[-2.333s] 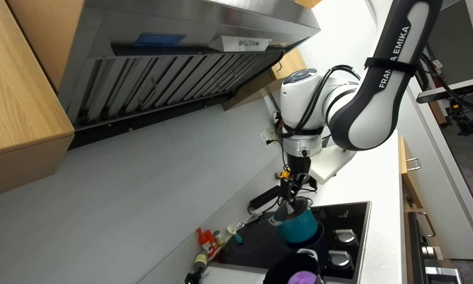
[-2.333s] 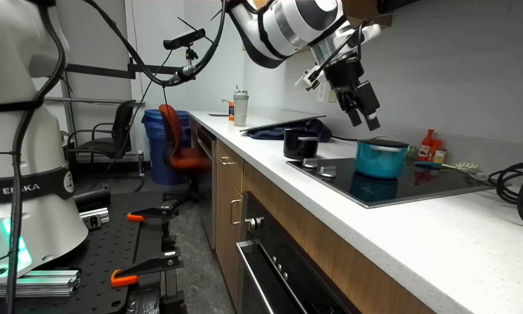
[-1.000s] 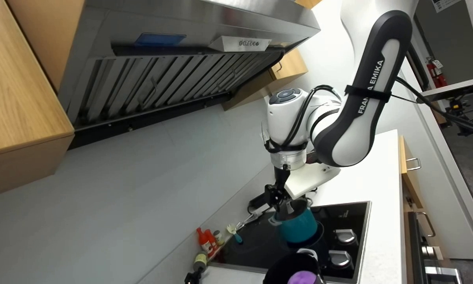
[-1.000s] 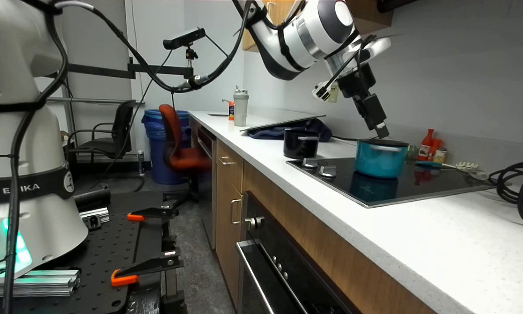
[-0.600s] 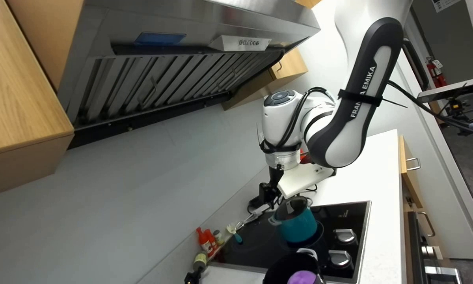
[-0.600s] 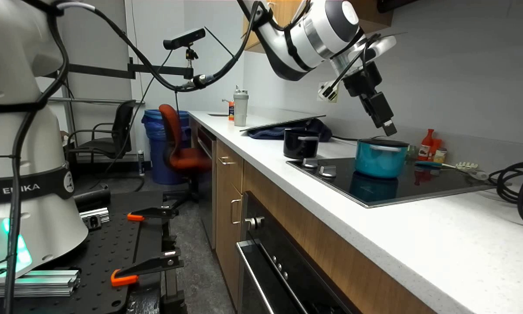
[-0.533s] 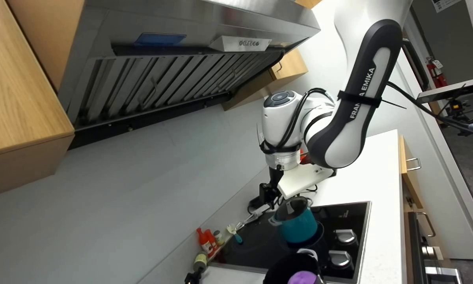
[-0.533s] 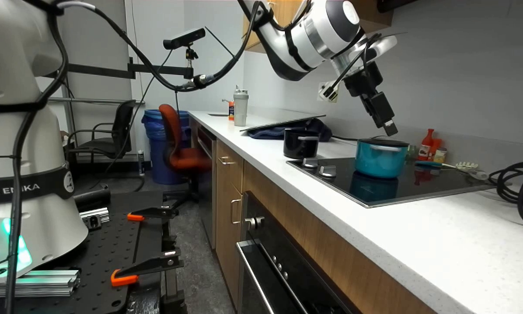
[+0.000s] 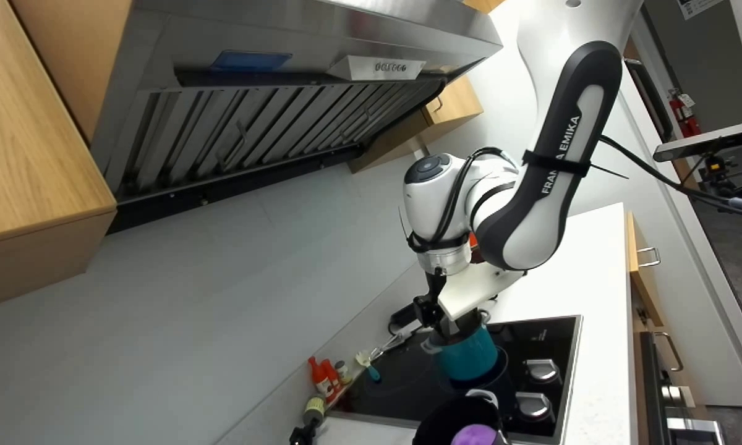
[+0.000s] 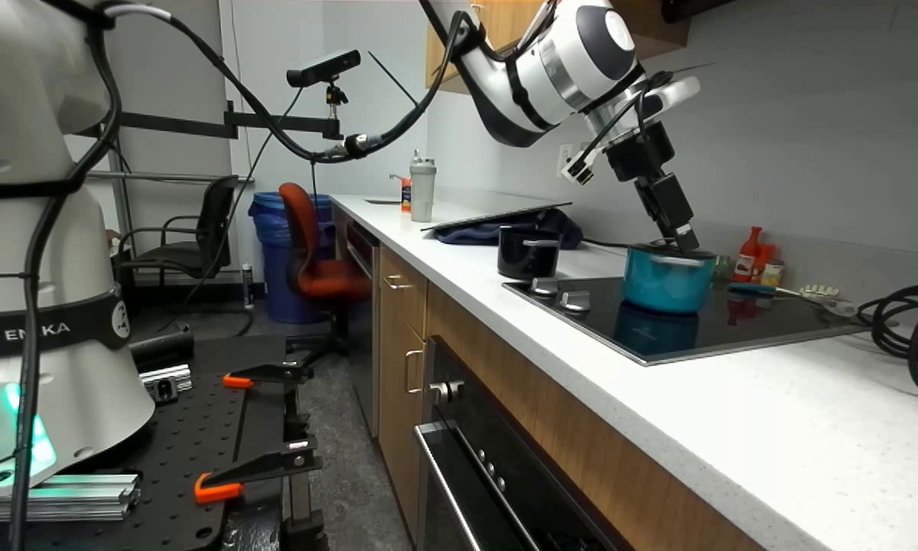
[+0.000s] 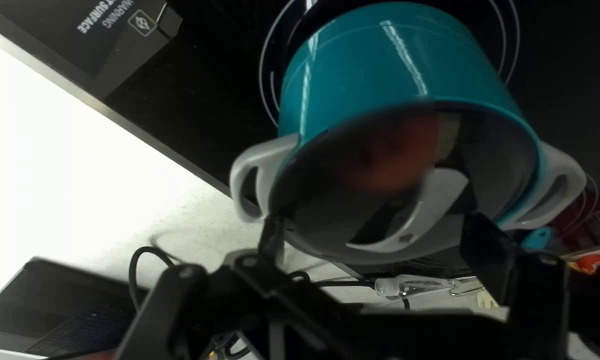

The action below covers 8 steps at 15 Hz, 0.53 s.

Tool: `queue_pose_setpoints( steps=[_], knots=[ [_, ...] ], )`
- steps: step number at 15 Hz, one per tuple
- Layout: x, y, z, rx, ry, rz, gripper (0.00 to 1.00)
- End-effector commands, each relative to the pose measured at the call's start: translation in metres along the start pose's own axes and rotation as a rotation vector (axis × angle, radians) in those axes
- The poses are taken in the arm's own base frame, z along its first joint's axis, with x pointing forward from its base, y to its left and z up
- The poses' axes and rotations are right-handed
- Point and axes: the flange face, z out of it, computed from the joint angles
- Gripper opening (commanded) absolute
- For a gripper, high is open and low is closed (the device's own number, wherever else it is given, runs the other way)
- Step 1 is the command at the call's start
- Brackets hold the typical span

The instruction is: Move the black lid from the blue pot to the black pot

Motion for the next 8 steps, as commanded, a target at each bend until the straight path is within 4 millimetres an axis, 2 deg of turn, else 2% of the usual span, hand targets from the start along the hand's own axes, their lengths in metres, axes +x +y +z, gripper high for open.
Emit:
queue_pose_setpoints(
  steps=[1,8],
  knots=[
    [0.0080,-0.0083,0.0027,-0.038,0.003,0.009,0.59],
    [0.0169,-0.0067,0.0002,-0.066,0.014,0.020,0.05]
  ],
)
